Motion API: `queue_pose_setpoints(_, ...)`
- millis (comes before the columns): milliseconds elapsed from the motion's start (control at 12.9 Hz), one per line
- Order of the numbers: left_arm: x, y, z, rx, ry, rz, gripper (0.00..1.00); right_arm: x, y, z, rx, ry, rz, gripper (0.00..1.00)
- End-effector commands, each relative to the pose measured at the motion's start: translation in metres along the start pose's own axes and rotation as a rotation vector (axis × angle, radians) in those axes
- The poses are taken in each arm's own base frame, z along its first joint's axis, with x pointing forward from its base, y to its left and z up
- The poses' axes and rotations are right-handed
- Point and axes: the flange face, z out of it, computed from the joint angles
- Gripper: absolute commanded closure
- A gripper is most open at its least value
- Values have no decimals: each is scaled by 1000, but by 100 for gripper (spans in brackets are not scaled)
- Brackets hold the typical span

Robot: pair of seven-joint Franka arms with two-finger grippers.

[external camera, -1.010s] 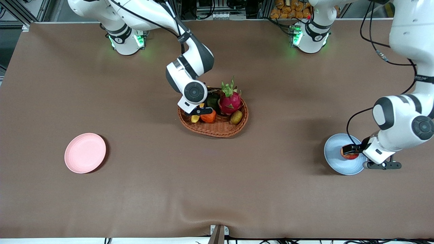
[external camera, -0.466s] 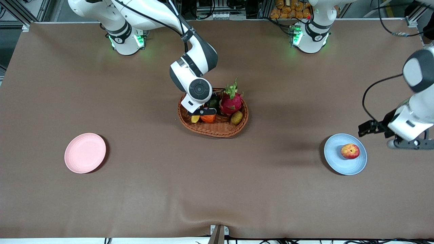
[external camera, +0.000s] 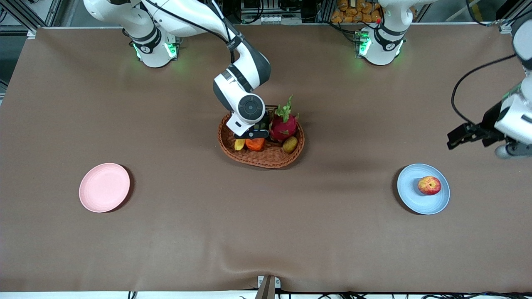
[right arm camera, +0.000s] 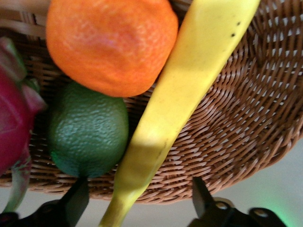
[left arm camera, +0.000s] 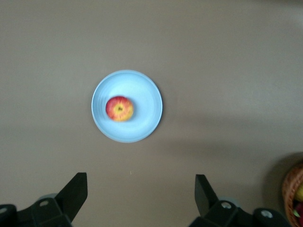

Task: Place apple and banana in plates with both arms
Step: 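Close the right gripper on the banana stem while the left gripper withdraws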

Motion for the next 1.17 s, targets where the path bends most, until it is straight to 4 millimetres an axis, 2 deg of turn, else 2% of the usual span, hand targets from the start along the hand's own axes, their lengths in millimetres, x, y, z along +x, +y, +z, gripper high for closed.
queue_pose_setpoints(0, -7, -8, -47, 2, -23, -37, 0, 0, -5, 0, -16, 2, 11, 15)
queue_pose_setpoints(155, -12, -14, -81, -24, -27, -49, 0, -6, -7, 0, -30, -15, 5, 13)
queue_pose_setpoints(311, -18, -18, -88, -31, -63, -40, 0, -10, -9, -1, -34, -23, 15, 14)
queue_pose_setpoints(388, -21, -27, -94, -30, -56, -58, 0, -11, -10, -2, -31, -22, 20, 15)
queue_pose_setpoints(466, -29, -26, -104, -28, -41, -58, 0, -11, -11, -3, -27, -22, 23, 17)
queue_pose_setpoints(699, -49, -15, -116, -6, -84, -36, 0, -10, -11, -5, -22, -21, 36, 41)
queue_pose_setpoints(932, -54, -20, -119, -5, -98, -33, 0, -11, -14, -8, -15, -15, 46, 47)
queue_pose_setpoints(1010, -55, -25, -122, -7, -93, -27, 0, -11, -14, -8, -16, -14, 45, 58)
queue_pose_setpoints(1087, -56, -28, -123, -8, -92, -15, 0, -11, -13, -9, -16, -14, 48, 88)
